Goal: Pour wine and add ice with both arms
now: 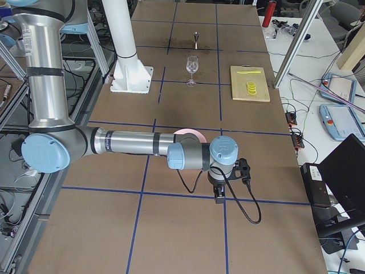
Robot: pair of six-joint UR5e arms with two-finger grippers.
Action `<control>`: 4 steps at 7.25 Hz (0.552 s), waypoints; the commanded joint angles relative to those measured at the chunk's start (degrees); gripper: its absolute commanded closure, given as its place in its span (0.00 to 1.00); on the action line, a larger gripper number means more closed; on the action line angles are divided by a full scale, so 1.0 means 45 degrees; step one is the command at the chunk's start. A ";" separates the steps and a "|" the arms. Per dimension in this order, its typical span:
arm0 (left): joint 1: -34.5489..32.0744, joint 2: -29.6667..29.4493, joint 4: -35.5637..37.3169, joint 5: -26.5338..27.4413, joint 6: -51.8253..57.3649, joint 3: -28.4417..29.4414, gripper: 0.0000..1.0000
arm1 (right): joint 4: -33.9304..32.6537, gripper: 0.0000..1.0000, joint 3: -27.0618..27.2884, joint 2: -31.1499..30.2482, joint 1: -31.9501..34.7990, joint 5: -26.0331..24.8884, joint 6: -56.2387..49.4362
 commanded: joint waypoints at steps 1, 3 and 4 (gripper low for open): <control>0.0014 -0.0017 -0.0039 0.0036 -0.1036 -0.0078 0.00 | -0.0007 0.00 -0.0074 -0.0061 0.0004 0.0014 0.0000; 0.0014 0.0022 -0.0020 0.0056 -0.1083 0.0116 0.00 | -0.0007 0.00 -0.0113 -0.0081 0.0004 0.0033 0.0020; 0.0014 0.0022 -0.0020 0.0307 -0.1102 0.0174 0.00 | -0.0007 0.00 -0.0114 -0.0081 0.0004 0.0053 0.0020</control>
